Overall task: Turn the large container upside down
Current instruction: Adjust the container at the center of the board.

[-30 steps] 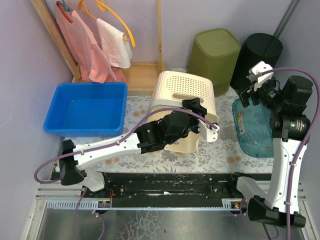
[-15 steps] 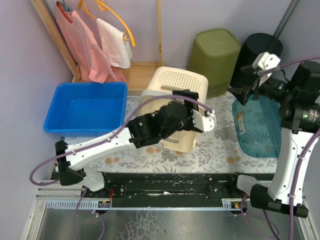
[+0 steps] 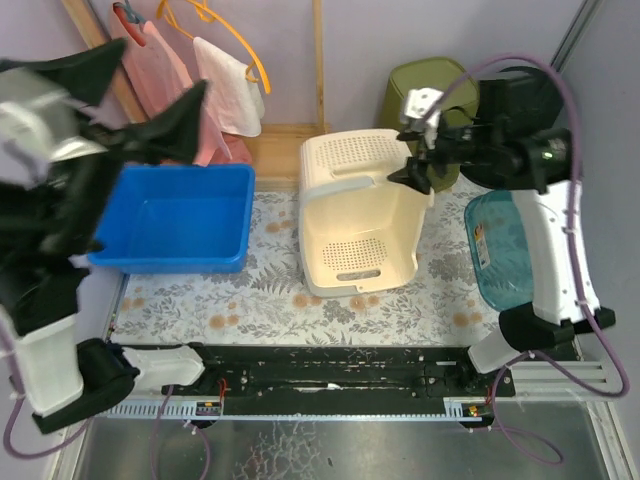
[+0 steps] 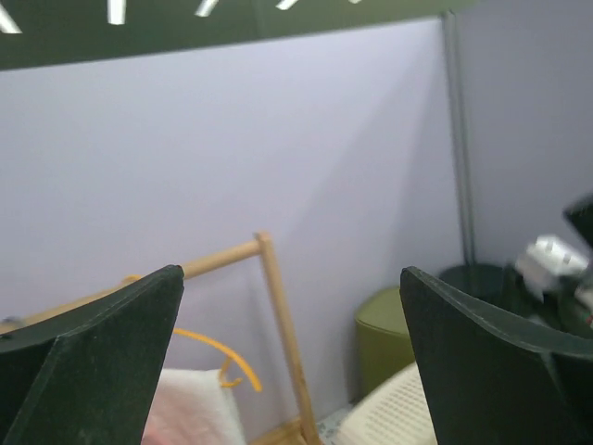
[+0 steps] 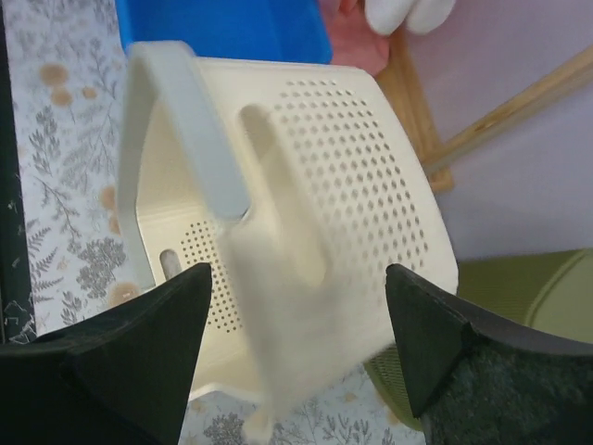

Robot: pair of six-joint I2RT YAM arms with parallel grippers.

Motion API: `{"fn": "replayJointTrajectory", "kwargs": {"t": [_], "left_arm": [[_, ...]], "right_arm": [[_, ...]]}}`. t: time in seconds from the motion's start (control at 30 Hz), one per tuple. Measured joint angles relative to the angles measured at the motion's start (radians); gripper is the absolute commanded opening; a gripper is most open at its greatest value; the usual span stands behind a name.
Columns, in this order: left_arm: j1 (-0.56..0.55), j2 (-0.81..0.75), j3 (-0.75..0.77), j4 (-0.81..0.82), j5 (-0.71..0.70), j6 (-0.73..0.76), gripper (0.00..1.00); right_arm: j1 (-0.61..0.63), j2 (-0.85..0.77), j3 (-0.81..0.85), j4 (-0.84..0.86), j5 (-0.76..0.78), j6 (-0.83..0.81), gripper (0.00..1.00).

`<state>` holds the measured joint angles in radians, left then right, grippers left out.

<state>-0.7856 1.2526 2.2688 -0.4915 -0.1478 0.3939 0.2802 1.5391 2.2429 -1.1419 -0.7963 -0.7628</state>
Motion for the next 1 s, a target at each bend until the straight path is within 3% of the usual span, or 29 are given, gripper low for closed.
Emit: {"fn": "replayJointTrajectory", "kwargs": {"t": [0.13,0.3,0.47,0.63,0.9,1.0], "left_arm": [[0.093,-0.132,-0.058,0.009,-0.017,-0.041,1.0],[0.189,-0.283,-0.322,0.014,-0.083,-0.034,1.0],[0.258,-0.311,-0.513,-0.021,-0.132,-0.014,1.0],[0.277,-0.305,-0.556,-0.044,-0.147,-0.011,1.0],[0.283,-0.325,-0.596,-0.023,-0.179,-0.012,1.0],[0.285,-0.322,-0.618,-0.02,-0.188,-0.015,1.0]], "right_arm": [[0.134,0.079,-0.01,0.031,0.171,-0.043,0.84],[0.282,0.208,0.12,0.069,0.353,-0.161,0.87],[0.396,0.254,0.15,0.014,0.497,-0.292,0.84],[0.403,0.217,0.093,0.082,0.561,-0.309,0.84],[0.393,0.079,0.209,0.301,0.648,-0.137,0.85],[0.387,-0.016,0.236,0.27,0.645,-0.147,0.85]]}}
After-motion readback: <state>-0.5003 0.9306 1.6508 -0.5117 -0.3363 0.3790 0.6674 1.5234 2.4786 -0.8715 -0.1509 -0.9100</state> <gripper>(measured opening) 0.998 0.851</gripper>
